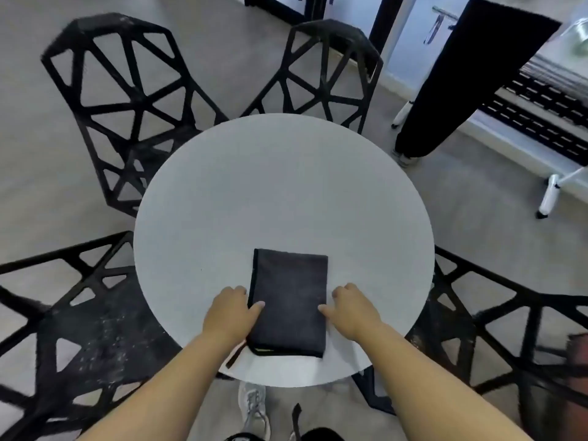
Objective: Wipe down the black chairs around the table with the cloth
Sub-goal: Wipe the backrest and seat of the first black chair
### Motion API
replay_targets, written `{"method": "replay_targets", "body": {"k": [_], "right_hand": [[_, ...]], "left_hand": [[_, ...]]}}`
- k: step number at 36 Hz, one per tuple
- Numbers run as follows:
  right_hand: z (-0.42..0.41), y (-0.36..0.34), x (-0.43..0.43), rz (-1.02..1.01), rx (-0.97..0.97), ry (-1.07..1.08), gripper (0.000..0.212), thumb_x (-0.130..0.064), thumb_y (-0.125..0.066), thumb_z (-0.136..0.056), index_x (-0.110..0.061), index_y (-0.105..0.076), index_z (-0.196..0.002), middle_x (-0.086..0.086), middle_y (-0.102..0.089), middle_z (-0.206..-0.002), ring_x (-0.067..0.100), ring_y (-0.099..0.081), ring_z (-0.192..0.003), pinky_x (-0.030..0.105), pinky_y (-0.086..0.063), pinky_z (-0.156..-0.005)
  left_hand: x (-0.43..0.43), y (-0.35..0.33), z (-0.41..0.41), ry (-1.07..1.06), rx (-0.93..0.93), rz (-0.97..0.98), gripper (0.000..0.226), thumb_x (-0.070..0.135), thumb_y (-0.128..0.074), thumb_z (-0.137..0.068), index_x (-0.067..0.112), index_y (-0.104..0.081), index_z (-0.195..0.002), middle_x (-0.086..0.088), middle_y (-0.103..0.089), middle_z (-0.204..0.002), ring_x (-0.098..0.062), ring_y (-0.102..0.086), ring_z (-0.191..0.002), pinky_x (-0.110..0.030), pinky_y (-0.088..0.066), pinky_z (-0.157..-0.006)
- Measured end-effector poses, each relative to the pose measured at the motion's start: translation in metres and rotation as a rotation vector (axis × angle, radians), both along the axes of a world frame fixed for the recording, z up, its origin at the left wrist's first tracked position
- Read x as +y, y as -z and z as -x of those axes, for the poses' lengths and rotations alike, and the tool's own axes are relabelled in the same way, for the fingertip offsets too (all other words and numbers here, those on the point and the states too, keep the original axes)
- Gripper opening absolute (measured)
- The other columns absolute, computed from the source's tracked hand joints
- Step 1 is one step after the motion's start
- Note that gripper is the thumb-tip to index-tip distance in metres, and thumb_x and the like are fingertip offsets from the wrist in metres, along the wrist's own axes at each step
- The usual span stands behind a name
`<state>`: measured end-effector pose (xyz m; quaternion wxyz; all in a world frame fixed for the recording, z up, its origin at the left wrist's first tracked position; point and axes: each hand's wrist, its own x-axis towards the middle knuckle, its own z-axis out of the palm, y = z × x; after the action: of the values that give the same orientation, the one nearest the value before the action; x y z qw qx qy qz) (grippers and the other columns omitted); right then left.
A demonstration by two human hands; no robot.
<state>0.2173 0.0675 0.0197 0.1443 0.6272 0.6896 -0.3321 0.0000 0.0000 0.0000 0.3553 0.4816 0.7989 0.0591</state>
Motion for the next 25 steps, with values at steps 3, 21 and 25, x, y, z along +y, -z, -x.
{"method": "replay_targets", "body": {"k": [3,21,25], "right_hand": [[0.007,0.008,0.003,0.015,0.011,0.074,0.039,-0.045,-0.055,-0.091,-0.013,-0.053,-0.113,0.002,-0.048,-0.116,0.019,-0.054,-0.094,0.028,-0.043,-0.074],[0.000,0.010,0.027,0.233,0.457,0.347,0.024,-0.006,-0.065,-0.080,-0.012,-0.045,-0.091,0.006,-0.060,-0.092,0.020,-0.061,-0.083,0.030,-0.051,-0.071],[-0.008,-0.001,0.033,0.285,0.602,0.334,0.067,-0.004,-0.067,-0.082,-0.037,-0.031,-0.128,0.012,-0.065,-0.097,0.018,-0.065,-0.088,0.022,-0.049,-0.068]], "left_hand": [[0.012,0.003,-0.005,-0.065,-0.023,0.009,0.030,0.042,-0.058,-0.089,0.014,-0.051,-0.092,-0.001,-0.058,-0.091,-0.017,-0.056,-0.081,-0.027,-0.042,-0.062],[0.011,-0.011,-0.027,-0.535,-0.358,-0.012,0.018,0.019,-0.070,-0.082,0.016,-0.055,-0.091,0.001,-0.061,-0.092,-0.012,-0.058,-0.080,-0.021,-0.041,-0.058],[-0.003,-0.024,-0.025,-0.677,-0.506,-0.110,0.033,0.010,-0.074,-0.079,0.016,-0.050,-0.101,-0.004,-0.064,-0.093,-0.014,-0.061,-0.083,-0.021,-0.044,-0.062]]}}
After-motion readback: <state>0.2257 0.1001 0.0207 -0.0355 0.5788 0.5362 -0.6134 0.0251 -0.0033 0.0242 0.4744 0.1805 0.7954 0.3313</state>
